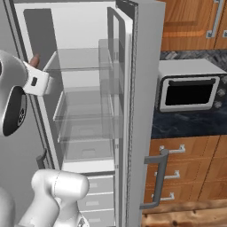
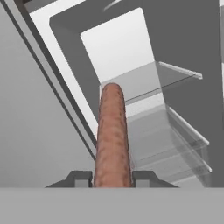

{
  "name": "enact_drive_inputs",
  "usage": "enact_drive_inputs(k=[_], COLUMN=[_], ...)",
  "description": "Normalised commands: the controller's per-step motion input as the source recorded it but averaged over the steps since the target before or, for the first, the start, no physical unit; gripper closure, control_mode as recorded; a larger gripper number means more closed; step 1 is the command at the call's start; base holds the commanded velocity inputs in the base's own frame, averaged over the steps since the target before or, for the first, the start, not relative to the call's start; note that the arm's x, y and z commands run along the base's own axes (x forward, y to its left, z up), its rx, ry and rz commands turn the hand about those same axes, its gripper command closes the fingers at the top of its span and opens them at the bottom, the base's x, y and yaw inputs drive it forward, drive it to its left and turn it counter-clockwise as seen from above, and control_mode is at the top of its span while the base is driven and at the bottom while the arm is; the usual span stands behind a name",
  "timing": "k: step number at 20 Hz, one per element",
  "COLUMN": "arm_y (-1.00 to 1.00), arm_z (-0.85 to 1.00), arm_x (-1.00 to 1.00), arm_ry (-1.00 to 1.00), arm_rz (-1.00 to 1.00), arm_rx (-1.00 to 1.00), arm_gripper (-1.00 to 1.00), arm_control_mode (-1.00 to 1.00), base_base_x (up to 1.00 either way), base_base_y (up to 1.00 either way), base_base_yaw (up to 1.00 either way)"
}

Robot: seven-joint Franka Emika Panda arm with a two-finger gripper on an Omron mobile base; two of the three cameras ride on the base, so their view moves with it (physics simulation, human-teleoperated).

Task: Move the hot dog bun to the plate on the dining table and place the condiment next to that plate. Then navigate to the fridge and take the sausage and place it on the plate as well.

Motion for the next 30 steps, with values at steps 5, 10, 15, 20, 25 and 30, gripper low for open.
enact_drive_inputs(k=[5, 10, 15, 20, 25, 30], arm_y=[0.0, 0.0, 0.0, 0.0, 0.0, 0.0], arm_z=[-0.06, 0.0, 0.0, 0.0, 0.0, 0.0], arm_x=[0.0, 0.0, 0.0, 0.0, 0.0, 0.0], arm_ry=[0.02, 0.0, 0.0, 0.0, 0.0, 0.0], arm_rz=[0.01, 0.0, 0.0, 0.0, 0.0, 0.0], arm_rx=[0.0, 0.0, 0.0, 0.0, 0.0, 0.0], arm_gripper=[1.0, 1.0, 1.0, 1.0, 1.0, 1.0], arm_control_mode=[1.0, 1.0, 1.0, 1.0, 1.0, 1.0], base_base_x=[-0.19, -0.49, -0.57, -0.54, -0.56, -0.58], base_base_y=[0.5, 0.62, 0.07, 0.08, 0.08, 0.09], base_base_yaw=[-0.07, -0.53, -0.84, -0.87, -0.87, -0.86])
